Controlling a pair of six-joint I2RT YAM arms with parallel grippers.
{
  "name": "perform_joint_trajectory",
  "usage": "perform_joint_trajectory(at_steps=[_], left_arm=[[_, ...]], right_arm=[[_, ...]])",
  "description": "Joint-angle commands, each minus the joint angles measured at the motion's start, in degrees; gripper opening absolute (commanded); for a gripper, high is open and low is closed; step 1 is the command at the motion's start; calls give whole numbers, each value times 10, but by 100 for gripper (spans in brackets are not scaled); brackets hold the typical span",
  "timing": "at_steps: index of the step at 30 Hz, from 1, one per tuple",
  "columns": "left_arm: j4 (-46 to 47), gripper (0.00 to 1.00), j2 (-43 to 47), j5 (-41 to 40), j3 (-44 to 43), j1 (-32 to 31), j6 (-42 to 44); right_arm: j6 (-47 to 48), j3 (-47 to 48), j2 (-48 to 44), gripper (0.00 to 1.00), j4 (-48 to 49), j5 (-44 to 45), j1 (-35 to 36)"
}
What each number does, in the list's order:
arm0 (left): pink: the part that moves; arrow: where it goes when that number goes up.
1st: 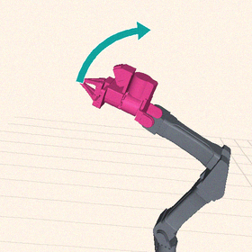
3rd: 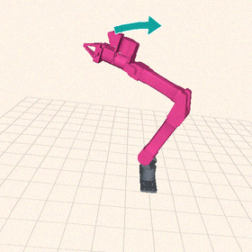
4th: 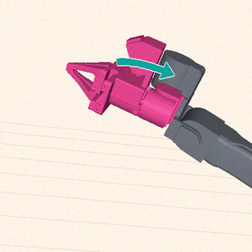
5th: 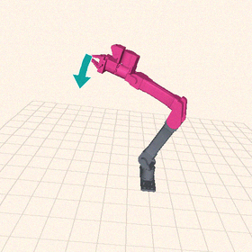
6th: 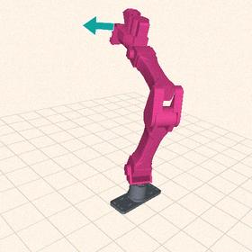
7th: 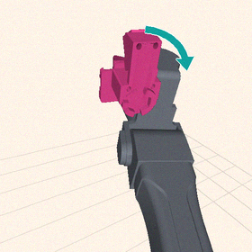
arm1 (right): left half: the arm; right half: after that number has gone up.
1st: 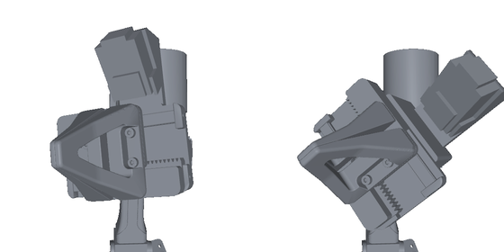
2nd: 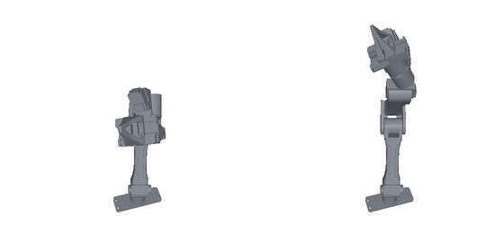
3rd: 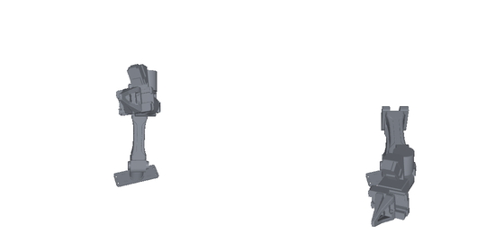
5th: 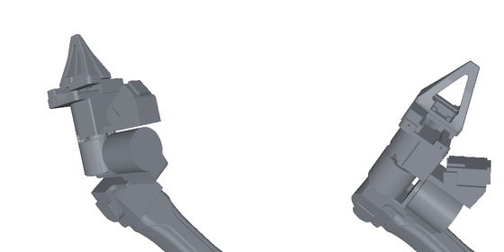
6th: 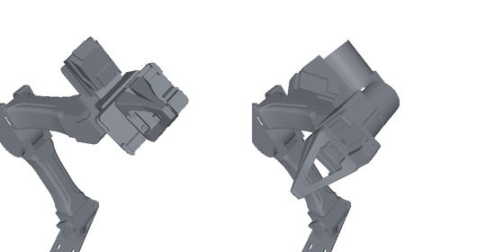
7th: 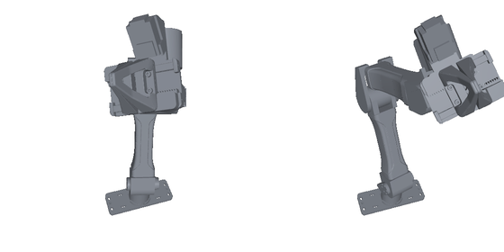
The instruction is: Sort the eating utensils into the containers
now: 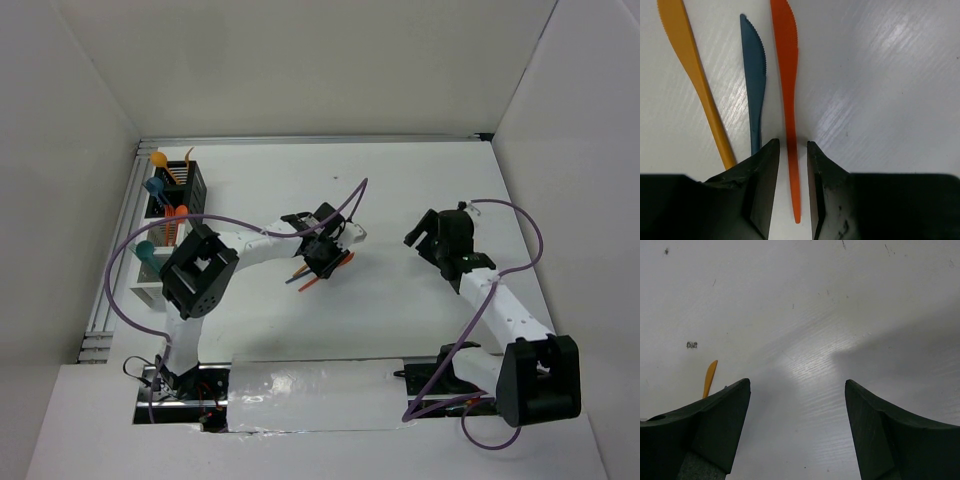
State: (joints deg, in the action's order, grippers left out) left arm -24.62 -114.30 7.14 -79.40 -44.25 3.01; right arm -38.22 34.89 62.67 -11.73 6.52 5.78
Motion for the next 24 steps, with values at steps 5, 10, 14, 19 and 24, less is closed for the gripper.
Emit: perform_joint_trajectory(at_steps=[5,10,14,19,24], left_arm=[[5,37,-39,-23,6,-8,2],[-24,11,-88,-50,-9,-21,-2],[0,0,-73,-35,5,-17,-20],[115,0,80,24,67,19,-24],[228,0,266,160,121,94,-18]], right_arm=[[4,-10,-20,83,23,3,-9],[4,-10,-26,82,18,3,-9],[4,-15,-40,82,13,3,-13],[17,-2,-53,82,13,-36,-10],[33,46,-63,83,5,-92,-15]])
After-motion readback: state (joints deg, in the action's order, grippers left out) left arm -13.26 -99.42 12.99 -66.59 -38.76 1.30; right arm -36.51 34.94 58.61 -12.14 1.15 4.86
